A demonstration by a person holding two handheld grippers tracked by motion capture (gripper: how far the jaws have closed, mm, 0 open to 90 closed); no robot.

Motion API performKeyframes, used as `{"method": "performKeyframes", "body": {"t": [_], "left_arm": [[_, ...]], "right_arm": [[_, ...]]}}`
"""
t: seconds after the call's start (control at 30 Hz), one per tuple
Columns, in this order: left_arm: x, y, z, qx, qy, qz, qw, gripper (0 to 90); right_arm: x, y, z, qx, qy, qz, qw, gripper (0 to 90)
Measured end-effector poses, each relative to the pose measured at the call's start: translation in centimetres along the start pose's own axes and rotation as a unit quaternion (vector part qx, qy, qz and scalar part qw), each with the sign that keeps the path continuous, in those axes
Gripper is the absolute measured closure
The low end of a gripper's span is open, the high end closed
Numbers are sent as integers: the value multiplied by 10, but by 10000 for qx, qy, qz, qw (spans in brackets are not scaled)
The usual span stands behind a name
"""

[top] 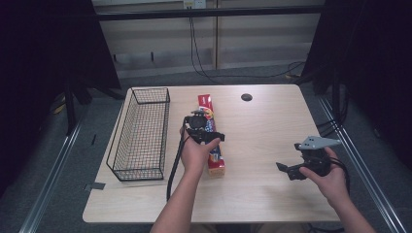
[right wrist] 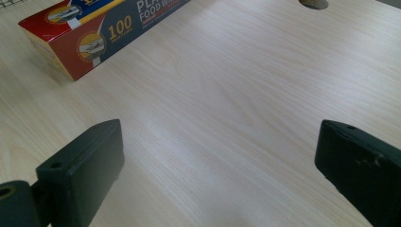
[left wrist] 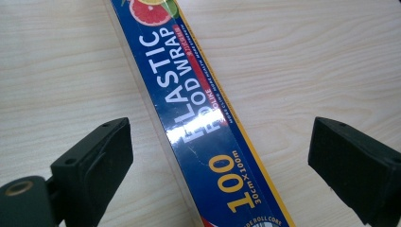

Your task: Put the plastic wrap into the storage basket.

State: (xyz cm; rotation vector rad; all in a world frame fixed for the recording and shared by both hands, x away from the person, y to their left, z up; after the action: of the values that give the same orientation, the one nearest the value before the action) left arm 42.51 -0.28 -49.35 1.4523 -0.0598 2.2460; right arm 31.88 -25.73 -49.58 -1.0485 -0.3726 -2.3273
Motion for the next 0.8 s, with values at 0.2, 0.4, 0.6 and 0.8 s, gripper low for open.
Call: {"method": "performKeyframes", "body": {"t": [0.2,0.4,0.6,0.8], "left_arm": [[-6,-1,3,123,8,-18,9999,74],[-10,-5,6,222,11,-38,9997,75],[-20,-8,11,366,55,17,9993,79],[-26,-7,14,456,76,-17,9989,85]], "right_arm": [[-1,-2,1,25,-3,15,10000,20],[-1,-3,1,42,-13,17,10000,20],[-2,-4,1,45,-27,16,10000,20],[-2,-4,1,27,-25,12,10000,20]]}}
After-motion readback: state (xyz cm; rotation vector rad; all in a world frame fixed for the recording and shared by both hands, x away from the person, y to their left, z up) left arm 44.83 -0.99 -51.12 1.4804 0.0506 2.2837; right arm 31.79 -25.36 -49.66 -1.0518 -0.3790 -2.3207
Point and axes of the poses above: each handheld gripper's, and its own axes: x roughly backward along the jaws, z roughly out of its top, y roughly to its right, the point moved 9 cm from there along -x, roughly forward along the jaws, and after that the axes turned 10 degrees about -y, right-handed, at the moved point
